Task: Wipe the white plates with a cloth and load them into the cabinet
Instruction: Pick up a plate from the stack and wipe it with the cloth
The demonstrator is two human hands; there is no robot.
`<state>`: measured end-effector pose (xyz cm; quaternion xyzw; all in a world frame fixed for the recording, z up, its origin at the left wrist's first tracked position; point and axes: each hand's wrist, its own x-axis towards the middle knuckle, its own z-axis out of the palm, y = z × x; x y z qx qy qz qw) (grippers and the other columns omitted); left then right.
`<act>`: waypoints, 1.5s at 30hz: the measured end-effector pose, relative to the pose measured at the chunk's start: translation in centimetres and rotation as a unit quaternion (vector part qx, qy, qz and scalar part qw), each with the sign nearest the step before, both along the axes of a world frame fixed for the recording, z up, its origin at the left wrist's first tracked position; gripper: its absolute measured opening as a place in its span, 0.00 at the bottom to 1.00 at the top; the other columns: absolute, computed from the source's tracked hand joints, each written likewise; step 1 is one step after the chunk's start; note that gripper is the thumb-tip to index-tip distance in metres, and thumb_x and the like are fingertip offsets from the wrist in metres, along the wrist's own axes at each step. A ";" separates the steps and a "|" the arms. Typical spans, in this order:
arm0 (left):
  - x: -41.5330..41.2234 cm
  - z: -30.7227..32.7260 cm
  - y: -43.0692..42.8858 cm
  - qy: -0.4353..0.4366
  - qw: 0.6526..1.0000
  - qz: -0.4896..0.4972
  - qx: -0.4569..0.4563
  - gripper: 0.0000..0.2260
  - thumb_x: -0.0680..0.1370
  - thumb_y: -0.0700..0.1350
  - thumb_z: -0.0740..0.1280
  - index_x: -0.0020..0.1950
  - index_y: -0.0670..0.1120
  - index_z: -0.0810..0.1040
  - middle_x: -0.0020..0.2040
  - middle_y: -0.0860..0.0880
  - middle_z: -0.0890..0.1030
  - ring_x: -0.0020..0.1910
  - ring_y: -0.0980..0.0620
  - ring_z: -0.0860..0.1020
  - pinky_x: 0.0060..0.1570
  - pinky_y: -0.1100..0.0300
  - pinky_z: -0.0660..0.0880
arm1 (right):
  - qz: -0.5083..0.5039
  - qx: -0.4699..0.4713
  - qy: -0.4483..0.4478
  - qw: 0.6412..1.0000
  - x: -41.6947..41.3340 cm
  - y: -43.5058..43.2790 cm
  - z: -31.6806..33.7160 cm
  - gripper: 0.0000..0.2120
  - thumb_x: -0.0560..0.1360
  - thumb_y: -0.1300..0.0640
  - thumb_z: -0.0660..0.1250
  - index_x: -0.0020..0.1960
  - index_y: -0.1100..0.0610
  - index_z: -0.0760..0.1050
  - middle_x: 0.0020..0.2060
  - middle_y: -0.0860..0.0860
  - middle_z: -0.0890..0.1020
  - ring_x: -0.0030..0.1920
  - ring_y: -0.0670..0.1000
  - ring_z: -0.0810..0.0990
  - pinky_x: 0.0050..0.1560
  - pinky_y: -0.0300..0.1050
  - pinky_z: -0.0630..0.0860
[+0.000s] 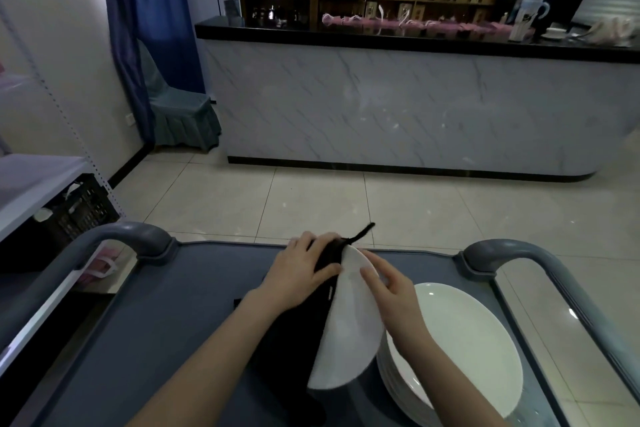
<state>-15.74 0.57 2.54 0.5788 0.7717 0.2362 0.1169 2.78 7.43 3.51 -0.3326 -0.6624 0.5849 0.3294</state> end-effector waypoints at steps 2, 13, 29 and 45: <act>-0.8 0.7 -0.3 -0.065 0.998 -0.019 0.009 0.19 0.77 0.61 0.62 0.66 0.61 0.65 0.58 0.55 0.74 0.58 0.52 0.73 0.58 0.51 0.73 | 0.027 0.047 -0.035 0.998 0.2 0.8 0.6 0.10 0.80 0.58 0.66 0.57 0.47 0.81 0.51 0.39 0.84 0.54 0.42 0.82 0.53 0.38 0.78; -0.4 1.6 -0.8 -0.181 0.978 -0.046 0.096 0.07 0.75 0.51 0.72 0.40 0.60 0.75 0.35 0.60 0.77 0.37 0.64 0.74 0.39 0.66 0.70 | 0.092 0.178 -0.140 0.970 -1.0 2.0 1.9 0.07 0.80 0.51 0.65 0.52 0.45 0.82 0.45 0.35 0.84 0.51 0.35 0.80 0.53 0.33 0.73; -1.5 1.9 -2.1 -0.294 0.943 0.049 0.148 0.11 0.75 0.45 0.73 0.35 0.53 0.77 0.30 0.58 0.75 0.30 0.61 0.71 0.33 0.66 0.68 | 0.072 0.103 -0.045 0.991 -0.6 2.7 3.2 0.09 0.80 0.54 0.64 0.50 0.44 0.82 0.46 0.38 0.84 0.48 0.38 0.80 0.47 0.29 0.72; -1.0 0.1 -3.4 -0.316 0.907 0.163 0.224 0.05 0.76 0.43 0.72 0.41 0.46 0.80 0.34 0.53 0.80 0.34 0.58 0.75 0.36 0.62 0.72 | 0.036 0.054 -0.073 0.995 -0.3 2.8 2.5 0.04 0.80 0.51 0.65 0.48 0.46 0.78 0.40 0.42 0.83 0.43 0.44 0.79 0.42 0.37 0.73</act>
